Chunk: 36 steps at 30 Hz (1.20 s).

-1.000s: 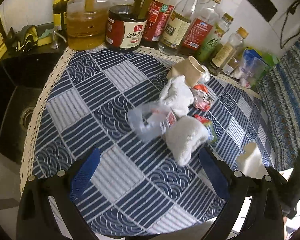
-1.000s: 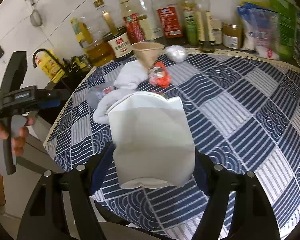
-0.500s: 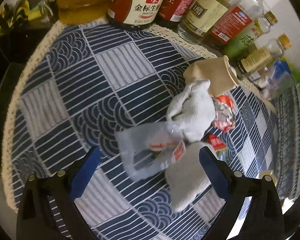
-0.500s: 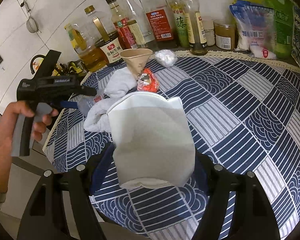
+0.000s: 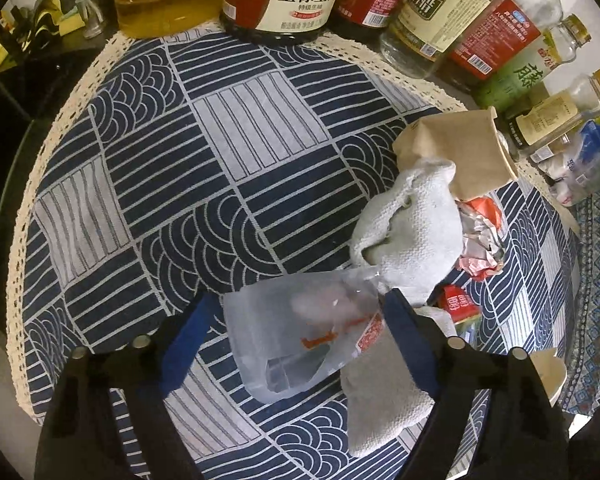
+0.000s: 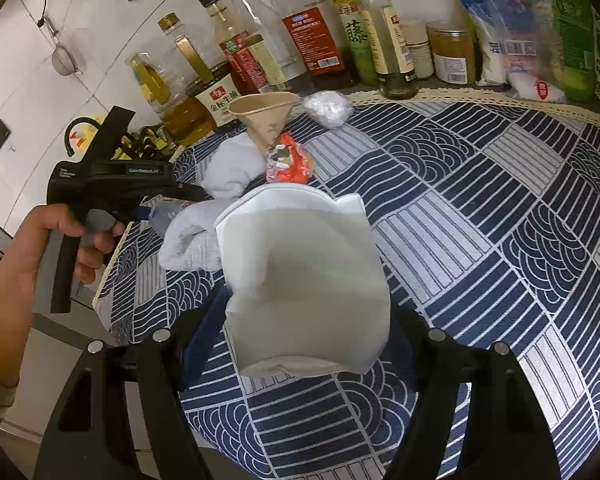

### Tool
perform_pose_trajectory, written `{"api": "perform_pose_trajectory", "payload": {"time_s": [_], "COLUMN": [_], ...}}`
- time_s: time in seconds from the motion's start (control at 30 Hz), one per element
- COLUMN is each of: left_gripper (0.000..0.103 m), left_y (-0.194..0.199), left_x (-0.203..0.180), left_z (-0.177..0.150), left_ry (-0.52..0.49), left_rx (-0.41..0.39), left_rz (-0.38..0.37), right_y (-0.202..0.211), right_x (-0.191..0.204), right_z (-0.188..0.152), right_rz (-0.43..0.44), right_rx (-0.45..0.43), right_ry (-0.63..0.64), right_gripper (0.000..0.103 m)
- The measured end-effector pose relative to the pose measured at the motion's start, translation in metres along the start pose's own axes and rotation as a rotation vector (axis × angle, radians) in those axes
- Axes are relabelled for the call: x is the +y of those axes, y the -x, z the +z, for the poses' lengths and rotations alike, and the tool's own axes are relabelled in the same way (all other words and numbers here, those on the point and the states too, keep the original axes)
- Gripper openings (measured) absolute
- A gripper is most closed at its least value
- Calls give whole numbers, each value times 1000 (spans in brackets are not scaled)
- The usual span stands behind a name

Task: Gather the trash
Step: 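Grasp the white tissue with the right tool while the left tool grasps a clear plastic bag, then carry the tissue and plastic bag down over the black trash bin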

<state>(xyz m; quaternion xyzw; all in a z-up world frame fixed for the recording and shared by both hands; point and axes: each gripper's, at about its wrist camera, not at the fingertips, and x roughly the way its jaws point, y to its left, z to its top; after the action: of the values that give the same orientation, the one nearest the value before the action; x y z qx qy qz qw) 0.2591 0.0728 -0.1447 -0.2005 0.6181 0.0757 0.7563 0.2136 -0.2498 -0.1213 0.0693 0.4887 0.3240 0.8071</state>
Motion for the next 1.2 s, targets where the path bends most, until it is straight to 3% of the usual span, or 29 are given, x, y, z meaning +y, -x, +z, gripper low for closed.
{"api": "perform_pose_trajectory", "payload": {"time_s": [0.47,1.2], "left_gripper": [76,72], "left_y": [17,70], "left_x": [-1,54], "left_z": [-12,-74], "left_ry": [-13,17], "left_rx": [-56,-145], "left_rz": [-61,-159], "right_y": [2,0], "right_x": [8,80], "right_z": [-5,-31], "right_rz": [6,26], "right_rx": [-1,14], "right_ry": [5,97], "right_gripper": [72,72]}}
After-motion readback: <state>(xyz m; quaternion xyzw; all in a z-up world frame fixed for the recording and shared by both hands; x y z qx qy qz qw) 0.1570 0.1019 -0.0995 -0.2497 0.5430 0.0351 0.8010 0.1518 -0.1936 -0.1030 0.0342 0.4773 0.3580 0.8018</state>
